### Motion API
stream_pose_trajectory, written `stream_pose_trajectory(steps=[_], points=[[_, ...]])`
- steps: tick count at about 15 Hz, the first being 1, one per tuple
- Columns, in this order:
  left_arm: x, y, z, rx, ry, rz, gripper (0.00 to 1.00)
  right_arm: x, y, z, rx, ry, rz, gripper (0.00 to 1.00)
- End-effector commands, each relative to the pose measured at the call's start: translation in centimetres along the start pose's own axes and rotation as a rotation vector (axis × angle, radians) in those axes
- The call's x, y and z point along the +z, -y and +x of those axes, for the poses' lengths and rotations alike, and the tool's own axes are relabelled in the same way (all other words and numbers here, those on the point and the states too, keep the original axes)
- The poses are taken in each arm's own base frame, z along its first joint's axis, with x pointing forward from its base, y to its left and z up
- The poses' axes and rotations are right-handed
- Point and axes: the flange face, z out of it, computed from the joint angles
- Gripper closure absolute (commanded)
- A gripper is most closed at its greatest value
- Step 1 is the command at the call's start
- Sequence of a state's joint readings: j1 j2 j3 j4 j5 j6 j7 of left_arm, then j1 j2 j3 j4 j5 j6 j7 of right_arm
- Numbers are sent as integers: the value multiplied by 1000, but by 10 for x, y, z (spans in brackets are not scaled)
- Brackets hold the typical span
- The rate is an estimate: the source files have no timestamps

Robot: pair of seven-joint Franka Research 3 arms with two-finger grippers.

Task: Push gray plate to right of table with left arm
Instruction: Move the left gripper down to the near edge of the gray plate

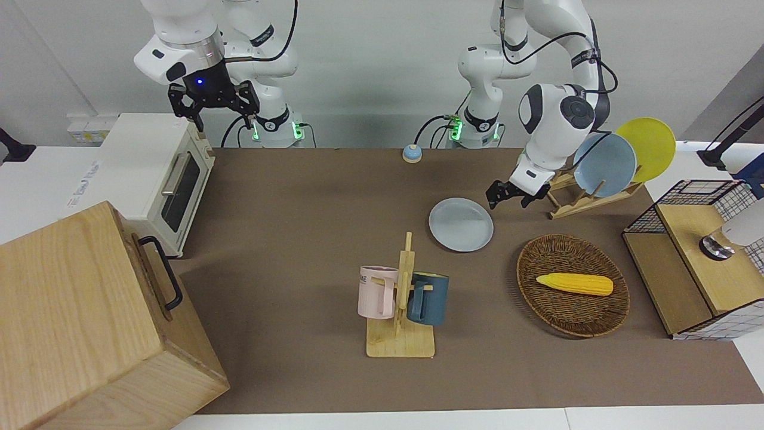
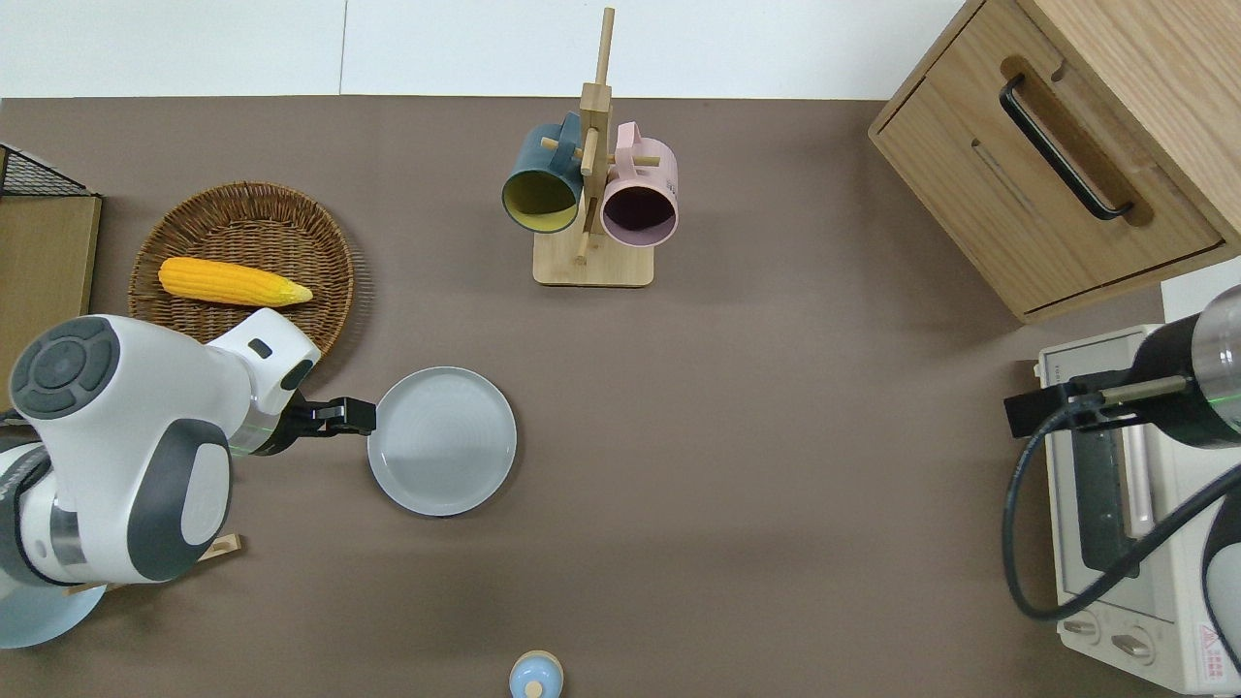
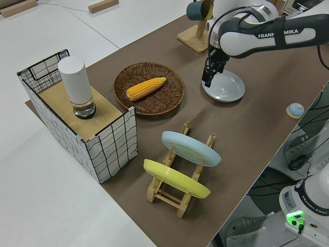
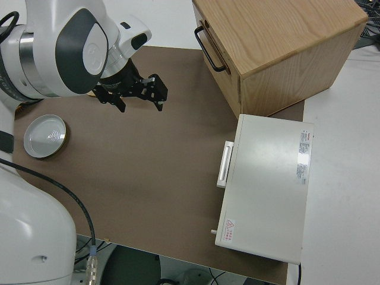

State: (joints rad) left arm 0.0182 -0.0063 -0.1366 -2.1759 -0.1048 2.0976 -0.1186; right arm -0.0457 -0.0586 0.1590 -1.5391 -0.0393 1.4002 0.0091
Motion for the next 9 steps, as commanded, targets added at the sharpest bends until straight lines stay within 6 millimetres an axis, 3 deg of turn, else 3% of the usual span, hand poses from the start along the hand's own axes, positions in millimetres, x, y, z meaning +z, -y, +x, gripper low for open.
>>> stream_pose_trajectory(steps=[1, 6, 9], points=[[38, -1, 7, -22, -4, -13, 13, -2, -1, -5, -4, 6, -1, 5], [72, -23, 2, 15, 15, -14, 88, -2, -1, -5, -4, 6, -1, 5], [91, -32, -6, 30, 24, -13, 220, -2, -1, -5, -4, 6, -2, 5]])
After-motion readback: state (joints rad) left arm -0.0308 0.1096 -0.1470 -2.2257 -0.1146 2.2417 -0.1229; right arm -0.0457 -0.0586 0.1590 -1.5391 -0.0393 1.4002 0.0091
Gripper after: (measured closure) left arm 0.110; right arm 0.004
